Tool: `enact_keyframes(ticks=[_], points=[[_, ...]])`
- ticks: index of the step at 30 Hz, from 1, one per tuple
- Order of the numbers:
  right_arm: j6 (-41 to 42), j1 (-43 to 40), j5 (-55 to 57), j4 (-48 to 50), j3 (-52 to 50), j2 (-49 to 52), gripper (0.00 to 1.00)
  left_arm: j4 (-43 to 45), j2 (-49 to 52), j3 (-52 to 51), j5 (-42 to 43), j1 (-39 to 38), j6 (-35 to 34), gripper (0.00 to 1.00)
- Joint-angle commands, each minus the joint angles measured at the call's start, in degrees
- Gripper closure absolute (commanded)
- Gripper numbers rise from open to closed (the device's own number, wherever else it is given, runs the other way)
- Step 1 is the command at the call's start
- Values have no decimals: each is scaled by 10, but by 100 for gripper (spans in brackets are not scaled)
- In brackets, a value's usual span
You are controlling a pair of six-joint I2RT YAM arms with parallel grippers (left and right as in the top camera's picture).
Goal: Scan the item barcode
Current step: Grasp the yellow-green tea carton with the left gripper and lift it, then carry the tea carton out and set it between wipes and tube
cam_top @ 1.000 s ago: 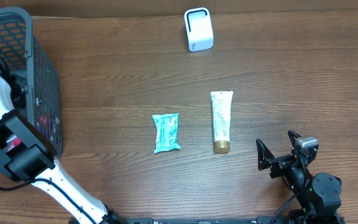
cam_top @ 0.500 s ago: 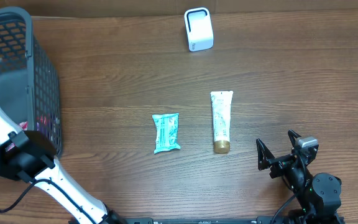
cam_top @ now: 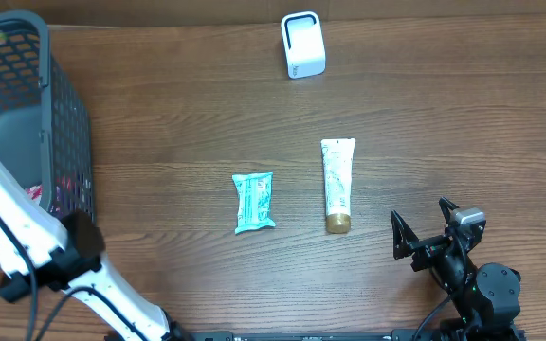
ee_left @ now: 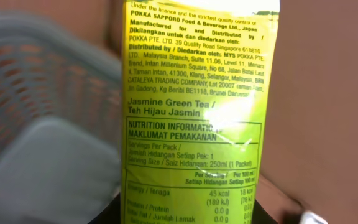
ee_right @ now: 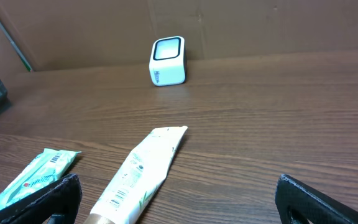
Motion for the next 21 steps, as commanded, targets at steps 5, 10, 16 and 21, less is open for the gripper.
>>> enact_keyframes(ticks=[5, 10, 16, 21], points=[[2, 4, -7, -12, 4, -7, 0, -64, -66, 23, 20, -137, 51, 90], [2, 4, -7, -12, 4, -7, 0, -134, -52, 21, 11, -223, 63, 91], [2, 4, -7, -12, 4, -7, 0, -144, -36, -37, 1, -306, 84, 91], [2, 4, -7, -12, 4, -7, 0, -144, -28, -140, 1, -365, 80, 92]])
